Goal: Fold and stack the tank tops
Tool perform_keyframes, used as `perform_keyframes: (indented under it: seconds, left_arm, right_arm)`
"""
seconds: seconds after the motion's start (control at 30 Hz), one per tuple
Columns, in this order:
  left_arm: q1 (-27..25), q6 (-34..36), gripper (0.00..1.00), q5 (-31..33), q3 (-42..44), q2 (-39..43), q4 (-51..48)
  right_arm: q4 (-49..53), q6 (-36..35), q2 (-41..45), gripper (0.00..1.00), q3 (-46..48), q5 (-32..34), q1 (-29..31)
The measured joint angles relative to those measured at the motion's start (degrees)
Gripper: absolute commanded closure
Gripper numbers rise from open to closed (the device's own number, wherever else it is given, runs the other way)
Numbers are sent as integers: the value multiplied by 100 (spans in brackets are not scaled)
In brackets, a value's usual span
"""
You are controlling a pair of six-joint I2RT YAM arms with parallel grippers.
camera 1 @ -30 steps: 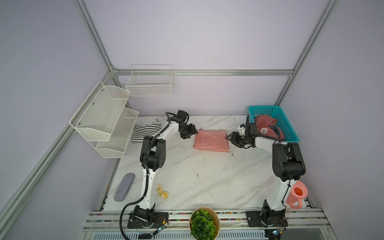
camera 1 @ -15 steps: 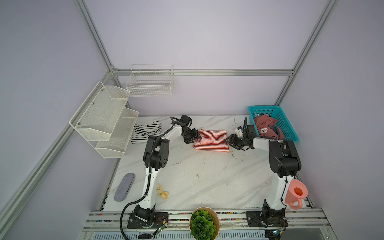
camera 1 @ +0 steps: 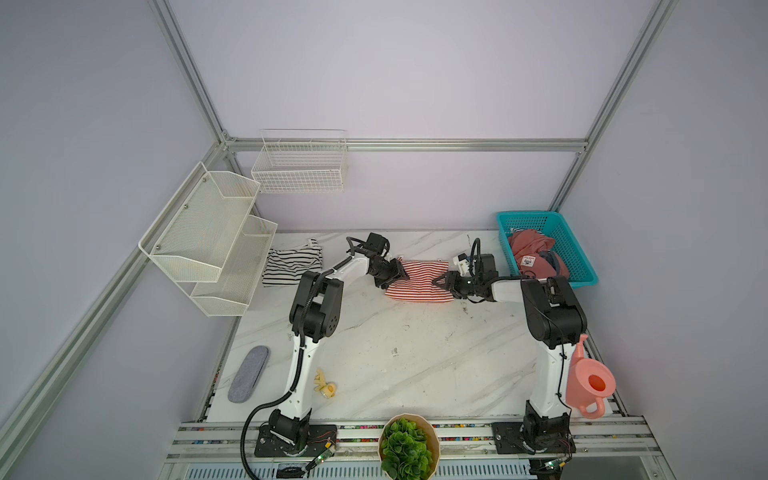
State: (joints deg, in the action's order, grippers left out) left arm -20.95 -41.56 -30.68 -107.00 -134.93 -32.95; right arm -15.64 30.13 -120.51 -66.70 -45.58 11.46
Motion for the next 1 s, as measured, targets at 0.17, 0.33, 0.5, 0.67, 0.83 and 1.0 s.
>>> perform_keyframes:
  seconds: [0.17, 0.33, 0.5, 0.67, 0.83, 1.0]
  left_arm:
    - [4, -103, 98, -15, 0, -138, 133]
    - [70, -39, 100, 17, -205, -223, -42]
    - [264, 352, 100, 393, -1062, -472, -839]
    - [702, 1075, 100, 922, -2074, -564, -1762]
    - [1191, 1738, 100, 1333, -2382, -518, -2302]
    - [1709, 2378, 100, 1641, -2382, -520, -2870]
  right_arm:
    - [-170, 118, -2, 38, 35, -57, 13]
    - [-85, 219, 339, 35, 315, 216, -7]
    - [413, 304, 1115, 34, 782, 680, -74]
    - [584, 334, 1971, 36, 933, 920, -107]
    - [579, 411, 2227, 38, 977, 960, -107]
    - [590, 455, 2138, 41, 1008, 955, -107]
